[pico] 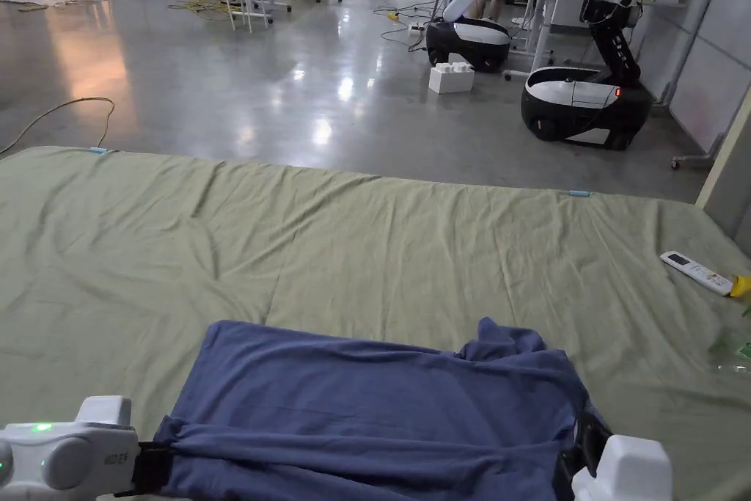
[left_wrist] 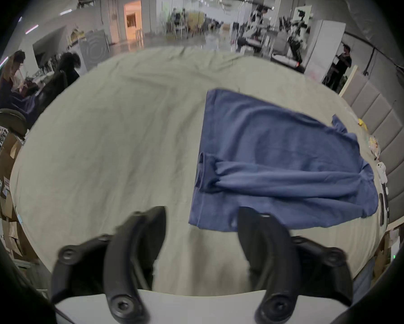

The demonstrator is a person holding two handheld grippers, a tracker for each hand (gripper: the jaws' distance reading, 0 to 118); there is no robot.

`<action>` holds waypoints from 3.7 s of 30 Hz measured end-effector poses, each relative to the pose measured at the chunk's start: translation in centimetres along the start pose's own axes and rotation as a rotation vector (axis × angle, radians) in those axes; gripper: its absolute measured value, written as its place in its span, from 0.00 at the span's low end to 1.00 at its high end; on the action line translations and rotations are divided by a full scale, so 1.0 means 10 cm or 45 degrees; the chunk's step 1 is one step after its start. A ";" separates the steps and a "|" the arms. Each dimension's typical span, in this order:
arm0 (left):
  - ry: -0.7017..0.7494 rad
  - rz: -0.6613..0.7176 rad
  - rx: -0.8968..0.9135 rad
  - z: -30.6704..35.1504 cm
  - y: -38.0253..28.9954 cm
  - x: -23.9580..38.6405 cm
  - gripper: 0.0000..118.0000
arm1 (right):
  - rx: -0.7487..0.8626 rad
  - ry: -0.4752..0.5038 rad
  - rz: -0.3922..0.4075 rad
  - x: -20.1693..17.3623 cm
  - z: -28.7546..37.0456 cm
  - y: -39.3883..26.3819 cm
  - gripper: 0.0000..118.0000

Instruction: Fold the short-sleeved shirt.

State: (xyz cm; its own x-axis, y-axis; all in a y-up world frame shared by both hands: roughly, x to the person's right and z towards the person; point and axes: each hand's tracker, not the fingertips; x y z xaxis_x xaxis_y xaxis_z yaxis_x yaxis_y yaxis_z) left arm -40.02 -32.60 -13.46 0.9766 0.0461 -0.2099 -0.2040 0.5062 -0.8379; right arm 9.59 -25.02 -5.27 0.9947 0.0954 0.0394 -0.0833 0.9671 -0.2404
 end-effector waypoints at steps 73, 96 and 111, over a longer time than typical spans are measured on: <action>-0.107 0.017 -0.020 1.10 -1.31 -0.13 0.05 | -0.988 0.219 0.306 0.78 0.34 -0.74 0.08; -0.072 -0.059 0.311 1.06 -1.11 0.17 0.52 | -0.456 0.081 0.058 0.46 0.31 -0.32 0.65; 0.012 -0.128 1.076 1.84 -0.58 1.04 0.09 | 0.250 0.061 0.010 -0.27 0.31 0.43 0.07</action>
State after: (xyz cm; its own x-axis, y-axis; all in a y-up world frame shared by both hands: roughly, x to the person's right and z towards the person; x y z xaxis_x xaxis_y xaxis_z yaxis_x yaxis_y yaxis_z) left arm -27.49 -19.21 -1.55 0.9860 -0.0388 -0.1620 0.0064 0.9806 -0.1958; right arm 6.37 -20.35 -3.43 0.9953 0.0962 -0.0091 -0.0965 0.9942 -0.0469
